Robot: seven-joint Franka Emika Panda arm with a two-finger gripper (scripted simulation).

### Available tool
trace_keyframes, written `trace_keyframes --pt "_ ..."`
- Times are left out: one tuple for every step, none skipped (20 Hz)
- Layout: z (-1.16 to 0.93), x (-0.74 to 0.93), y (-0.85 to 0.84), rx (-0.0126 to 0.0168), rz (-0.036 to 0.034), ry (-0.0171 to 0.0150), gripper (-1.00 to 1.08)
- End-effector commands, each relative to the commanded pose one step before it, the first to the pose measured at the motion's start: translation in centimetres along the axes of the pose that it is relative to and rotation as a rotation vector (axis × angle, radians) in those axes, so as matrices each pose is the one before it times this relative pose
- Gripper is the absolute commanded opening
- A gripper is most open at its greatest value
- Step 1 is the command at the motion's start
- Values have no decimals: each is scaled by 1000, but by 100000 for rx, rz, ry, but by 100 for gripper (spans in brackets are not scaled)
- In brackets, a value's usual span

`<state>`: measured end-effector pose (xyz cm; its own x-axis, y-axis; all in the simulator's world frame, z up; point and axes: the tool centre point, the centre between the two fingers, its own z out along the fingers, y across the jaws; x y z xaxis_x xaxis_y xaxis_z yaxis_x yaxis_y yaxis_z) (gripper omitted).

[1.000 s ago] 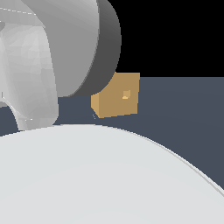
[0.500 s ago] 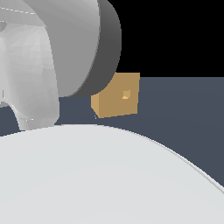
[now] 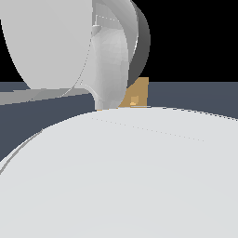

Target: Insert the peg into the horizontal hole in a box.

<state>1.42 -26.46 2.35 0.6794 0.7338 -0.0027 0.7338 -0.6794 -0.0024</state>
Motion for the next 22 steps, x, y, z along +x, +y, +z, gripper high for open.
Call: trace_keyframes --pt "-574 2005 260 -299 -5337 110 -100" --pt "-196 907 105 -13 -2521 -13 -100" --pt "-212 981 113 -14 -2726 -12 -100" --pt "-228 1060 120 -15 -2943 -12 -100" --pt "-246 1144 128 -15 -3175 -11 -100" --pt "-264 1234 136 -15 -3424 -9 -100" --pt "-284 1330 144 -16 -3686 -8 -100" --pt "-285 1343 145 -15 -3720 -5 -100" --pt "-278 1316 142 -14 -3644 -3 -100" --pt "-272 1289 139 -13 -3569 -1 -100" --pt "-266 1265 136 -12 -3500 0 -100" --pt "-260 1241 134 -10 -3433 2 -100" --pt "-254 1219 131 -9 -3370 3 -100" --pt "-249 1197 128 -9 -3308 4 -100" --pt "-243 1177 126 -8 -3251 5 -100" --pt "-238 1157 123 -7 -3196 6 -100" --pt "-234 1139 121 -6 -3145 7 -100" --pt "-230 1122 118 -5 -3098 8 -100" --pt "-226 1107 116 -5 -3055 9 -100" --pt "-222 1092 113 -4 -3012 9 -100" --pt "-218 1076 111 -3 -2967 10 -100" --pt "-213 1058 108 -3 -2917 10 -100"
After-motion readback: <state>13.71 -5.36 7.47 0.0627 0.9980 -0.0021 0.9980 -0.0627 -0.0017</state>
